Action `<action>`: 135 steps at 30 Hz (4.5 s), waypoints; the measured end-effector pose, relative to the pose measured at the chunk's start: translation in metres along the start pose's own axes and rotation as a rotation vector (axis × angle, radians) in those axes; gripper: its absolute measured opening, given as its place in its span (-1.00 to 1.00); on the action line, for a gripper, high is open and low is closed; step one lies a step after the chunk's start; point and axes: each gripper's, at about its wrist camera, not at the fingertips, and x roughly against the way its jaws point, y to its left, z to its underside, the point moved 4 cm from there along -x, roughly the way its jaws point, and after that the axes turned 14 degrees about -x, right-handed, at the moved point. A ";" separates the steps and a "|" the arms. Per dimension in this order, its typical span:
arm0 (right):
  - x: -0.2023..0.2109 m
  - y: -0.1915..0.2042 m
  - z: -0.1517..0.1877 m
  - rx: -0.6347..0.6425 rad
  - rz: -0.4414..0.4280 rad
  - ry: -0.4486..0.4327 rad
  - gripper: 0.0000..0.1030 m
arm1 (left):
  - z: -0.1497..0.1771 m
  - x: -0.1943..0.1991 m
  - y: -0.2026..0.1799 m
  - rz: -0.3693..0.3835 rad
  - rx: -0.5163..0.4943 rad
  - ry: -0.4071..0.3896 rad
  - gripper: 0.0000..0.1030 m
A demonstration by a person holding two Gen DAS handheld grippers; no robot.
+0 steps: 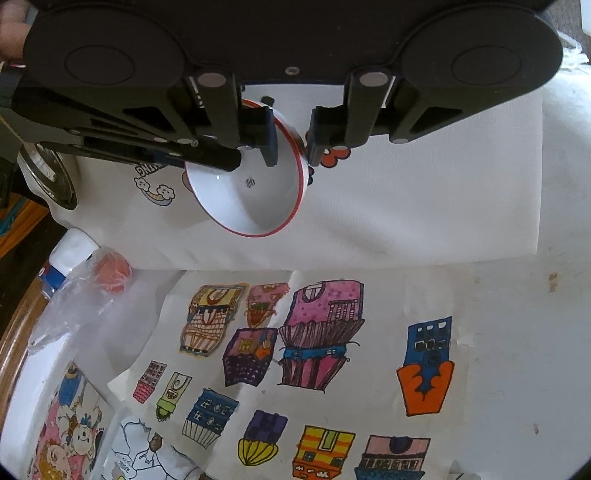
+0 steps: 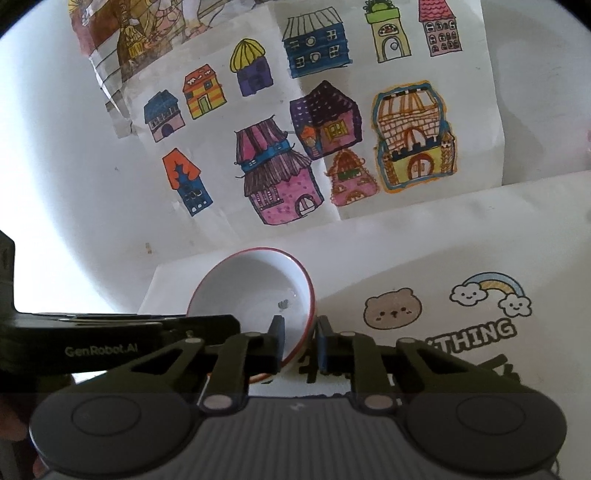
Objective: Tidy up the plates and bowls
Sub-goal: 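Close both grippers on the second white bowl's rim, then carry the second white bowl over the stacked bowls and lower it, then open both grippers and release the white bowl into the stack, then move both grippers to the rim of the deep steel bowl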
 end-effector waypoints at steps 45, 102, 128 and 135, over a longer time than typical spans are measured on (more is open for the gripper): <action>0.168 0.057 0.117 0.014 0.205 -0.042 -0.65 | 0.090 0.144 -0.094 0.115 -0.163 0.052 -0.69; 0.197 0.071 0.131 0.099 0.225 -0.087 0.16 | 0.092 0.170 -0.086 0.124 -0.231 0.018 0.16; 0.258 0.030 0.156 0.015 0.231 -0.188 1.00 | 0.128 0.202 -0.029 -0.120 -0.102 -0.031 0.98; 0.253 0.032 0.157 0.069 0.297 -0.145 1.00 | 0.148 0.203 -0.008 -0.144 0.012 -0.032 0.98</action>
